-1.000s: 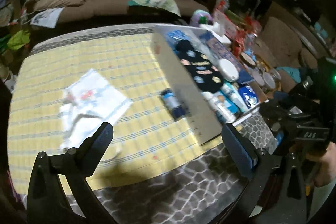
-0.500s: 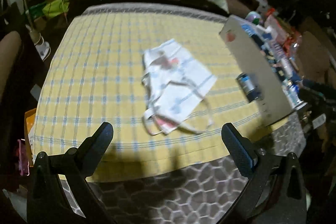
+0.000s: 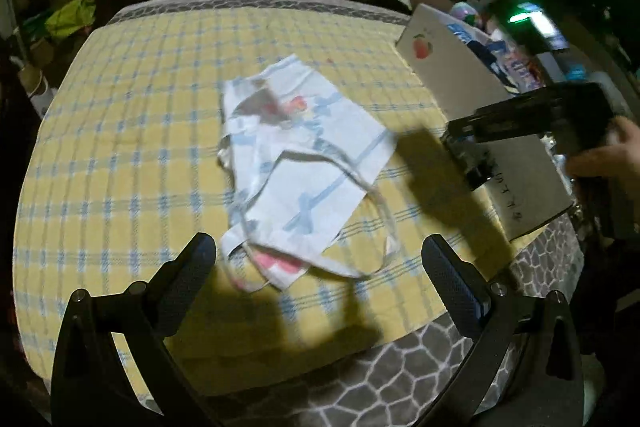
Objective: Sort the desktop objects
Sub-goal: 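Move the right gripper over the dark blue bottle beside the tote bag, then grasp the dark blue bottle with the right gripper and lift it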
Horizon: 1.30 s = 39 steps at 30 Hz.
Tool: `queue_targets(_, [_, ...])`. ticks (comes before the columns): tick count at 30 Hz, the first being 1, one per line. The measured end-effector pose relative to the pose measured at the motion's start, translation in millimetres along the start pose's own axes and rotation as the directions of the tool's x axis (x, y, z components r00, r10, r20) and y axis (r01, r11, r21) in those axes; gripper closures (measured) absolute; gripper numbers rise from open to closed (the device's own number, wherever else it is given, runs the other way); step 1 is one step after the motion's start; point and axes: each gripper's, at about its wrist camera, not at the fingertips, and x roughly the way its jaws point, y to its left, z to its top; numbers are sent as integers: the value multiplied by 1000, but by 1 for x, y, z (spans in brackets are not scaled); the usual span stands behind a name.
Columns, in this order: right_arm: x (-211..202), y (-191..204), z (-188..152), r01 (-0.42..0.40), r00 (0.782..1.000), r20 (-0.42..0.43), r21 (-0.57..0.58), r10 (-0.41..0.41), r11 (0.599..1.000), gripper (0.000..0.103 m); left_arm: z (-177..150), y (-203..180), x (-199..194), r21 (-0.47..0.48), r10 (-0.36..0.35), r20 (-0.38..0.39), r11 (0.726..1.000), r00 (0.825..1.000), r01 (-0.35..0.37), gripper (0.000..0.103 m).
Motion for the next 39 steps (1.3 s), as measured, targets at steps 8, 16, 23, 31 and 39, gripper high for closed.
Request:
queue_targets(8, [45, 0, 5, 175, 982, -66, -19, -176, 984, 53, 7, 0, -5, -1, -52, 7, 999, 999, 52, 0])
queue_targets(16, [44, 15, 7, 118, 990, -69, -30, -120, 993, 47, 10, 6, -12, -21, -65, 24, 998, 998, 66, 0])
queue_targets(23, [-9, 25, 3, -126, 992, 14, -24, 126, 992, 66, 6, 10, -13, -23, -52, 15, 998, 999, 52, 0])
queue_targets(31, [24, 1, 1, 85, 995, -49, -1, -85, 996, 52, 9, 9, -12, -38, -72, 18, 997, 997, 72, 0])
queue_targets(39, [53, 2, -11, 162, 983, -86, -38, -165, 986, 47, 9, 1, -6, -22, -84, 5, 996, 996, 84, 0])
